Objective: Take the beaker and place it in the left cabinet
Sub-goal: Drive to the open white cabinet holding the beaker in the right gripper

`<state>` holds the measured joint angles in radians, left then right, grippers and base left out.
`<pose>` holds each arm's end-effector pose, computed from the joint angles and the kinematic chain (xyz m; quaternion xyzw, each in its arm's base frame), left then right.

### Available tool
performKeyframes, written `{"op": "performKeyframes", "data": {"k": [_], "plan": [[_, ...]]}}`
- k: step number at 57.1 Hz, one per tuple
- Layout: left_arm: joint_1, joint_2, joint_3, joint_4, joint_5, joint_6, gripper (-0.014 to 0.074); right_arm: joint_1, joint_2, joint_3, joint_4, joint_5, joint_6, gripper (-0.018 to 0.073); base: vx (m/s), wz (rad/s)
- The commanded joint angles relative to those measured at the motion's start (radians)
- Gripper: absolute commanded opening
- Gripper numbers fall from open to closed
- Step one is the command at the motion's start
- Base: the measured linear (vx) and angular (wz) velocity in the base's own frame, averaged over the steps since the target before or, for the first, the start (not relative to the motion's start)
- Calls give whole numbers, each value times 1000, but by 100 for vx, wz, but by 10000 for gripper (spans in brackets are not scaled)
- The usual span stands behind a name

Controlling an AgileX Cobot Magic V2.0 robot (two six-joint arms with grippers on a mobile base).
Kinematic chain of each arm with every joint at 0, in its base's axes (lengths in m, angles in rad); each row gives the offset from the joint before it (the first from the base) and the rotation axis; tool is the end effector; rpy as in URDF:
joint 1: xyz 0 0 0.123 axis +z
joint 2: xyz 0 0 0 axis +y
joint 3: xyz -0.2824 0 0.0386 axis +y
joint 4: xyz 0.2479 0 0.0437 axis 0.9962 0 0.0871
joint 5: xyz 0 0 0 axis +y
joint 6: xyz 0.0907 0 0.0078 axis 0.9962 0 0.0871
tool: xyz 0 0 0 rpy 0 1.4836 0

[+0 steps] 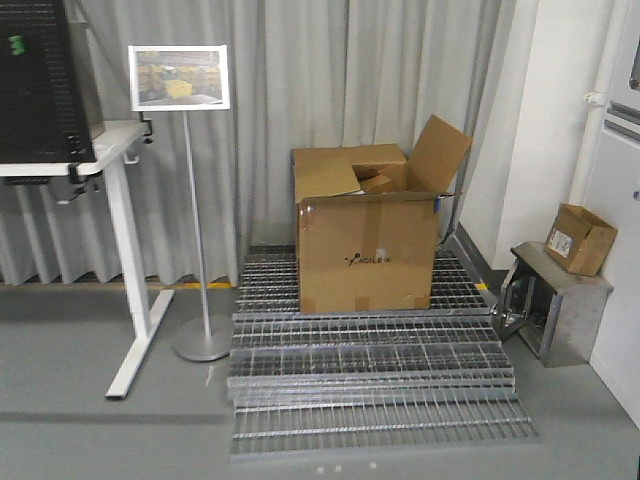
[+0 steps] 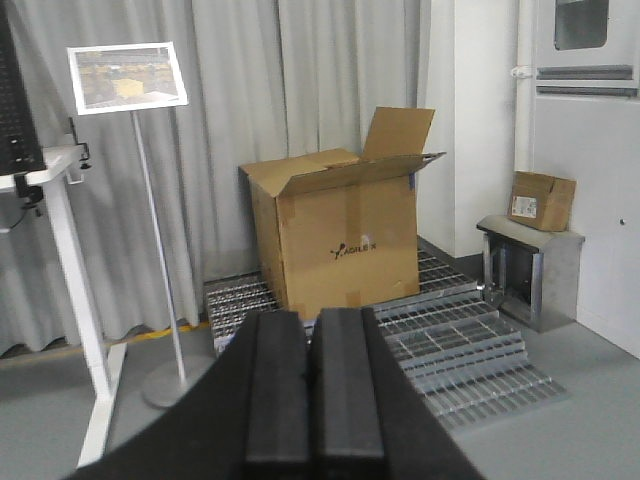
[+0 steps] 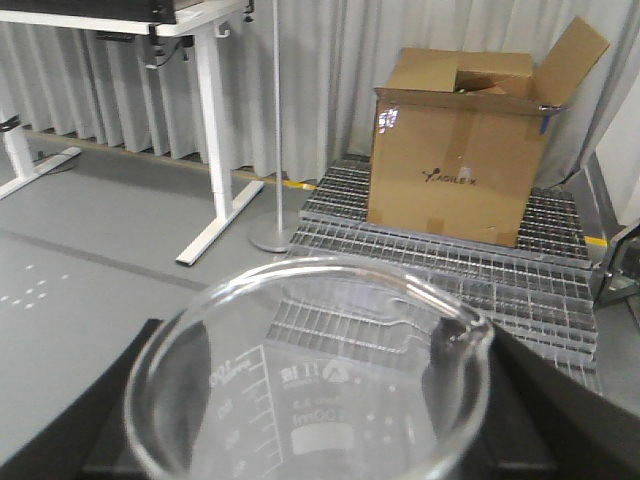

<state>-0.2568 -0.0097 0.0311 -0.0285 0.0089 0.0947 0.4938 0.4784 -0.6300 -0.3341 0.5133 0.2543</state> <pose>0.0550 -0.0145 0.2023 0.1105 0.6778 -0.0693 0.7236 0.0884 0.0309 0.3455 -0.1596 0.7726 0.0755 0.6099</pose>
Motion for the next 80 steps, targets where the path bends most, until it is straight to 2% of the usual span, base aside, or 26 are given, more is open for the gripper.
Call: {"op": "performKeyframes", "data": {"k": [1,24,80], "plan": [[-4,-18,16,-8,-84,-3,1,-3,4,-31,-23,-79,2,-4,67,-18],[-4,-18,16,-8,-84,-3,1,-3,4,-31,-23,-79,2,-4,64,-38],[-4,-18,16,-8,-84,-3,1,-3,4,-31,-22,-79,2,-4,46,-72]]}}
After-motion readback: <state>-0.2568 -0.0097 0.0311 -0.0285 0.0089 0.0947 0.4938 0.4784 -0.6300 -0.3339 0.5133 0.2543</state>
